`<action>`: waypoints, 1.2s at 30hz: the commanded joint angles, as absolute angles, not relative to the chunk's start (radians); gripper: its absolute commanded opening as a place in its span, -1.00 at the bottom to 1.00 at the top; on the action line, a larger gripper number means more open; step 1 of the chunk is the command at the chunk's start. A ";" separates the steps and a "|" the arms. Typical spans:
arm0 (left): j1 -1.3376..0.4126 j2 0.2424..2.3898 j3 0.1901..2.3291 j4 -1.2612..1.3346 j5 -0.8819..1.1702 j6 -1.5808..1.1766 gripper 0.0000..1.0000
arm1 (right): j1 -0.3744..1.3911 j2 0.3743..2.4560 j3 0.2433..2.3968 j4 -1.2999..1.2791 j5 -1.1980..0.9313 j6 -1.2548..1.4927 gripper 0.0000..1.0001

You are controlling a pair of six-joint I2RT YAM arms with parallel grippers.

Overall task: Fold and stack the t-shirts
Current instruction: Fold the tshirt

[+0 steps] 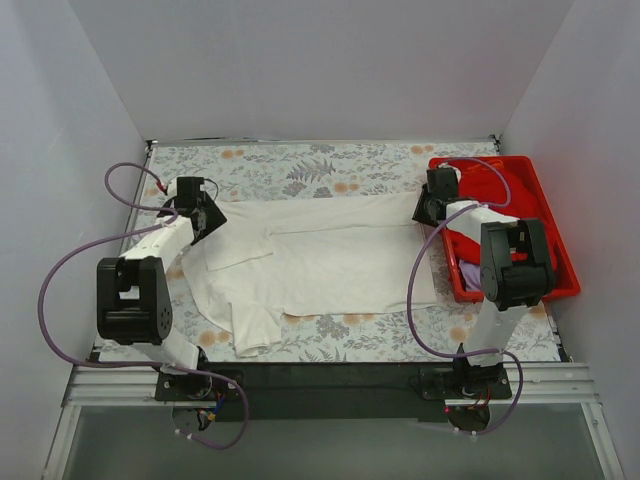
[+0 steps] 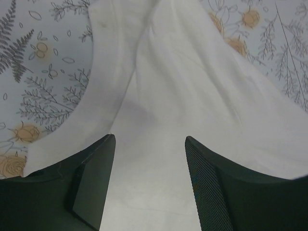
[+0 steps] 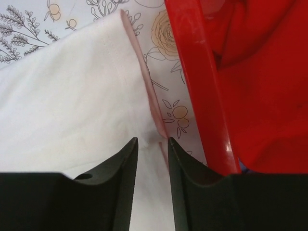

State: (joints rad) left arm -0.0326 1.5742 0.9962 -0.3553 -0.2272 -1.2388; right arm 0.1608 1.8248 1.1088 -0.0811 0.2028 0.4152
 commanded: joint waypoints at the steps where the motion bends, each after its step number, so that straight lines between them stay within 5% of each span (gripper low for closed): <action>1: -0.002 1.641 1.095 -0.354 -0.252 -1.275 0.18 | 0.170 1.793 1.183 -0.083 0.219 0.335 -0.21; 10: 0.061 1.894 1.347 -0.341 -0.316 -1.255 0.17 | 0.170 1.917 1.374 -0.074 0.055 0.212 -0.23; 17: 0.075 2.005 1.445 -0.342 -0.334 -1.223 -0.03 | 0.172 2.028 1.460 -0.049 0.008 0.196 -0.24; 23: 0.092 2.071 1.457 -0.351 -0.367 -1.229 -0.67 | 0.169 2.123 1.512 -0.041 0.031 0.206 -0.24; 36: 0.120 2.250 1.624 -0.431 -0.353 -1.253 -0.67 | 0.130 2.233 1.621 -0.054 0.055 0.272 -0.25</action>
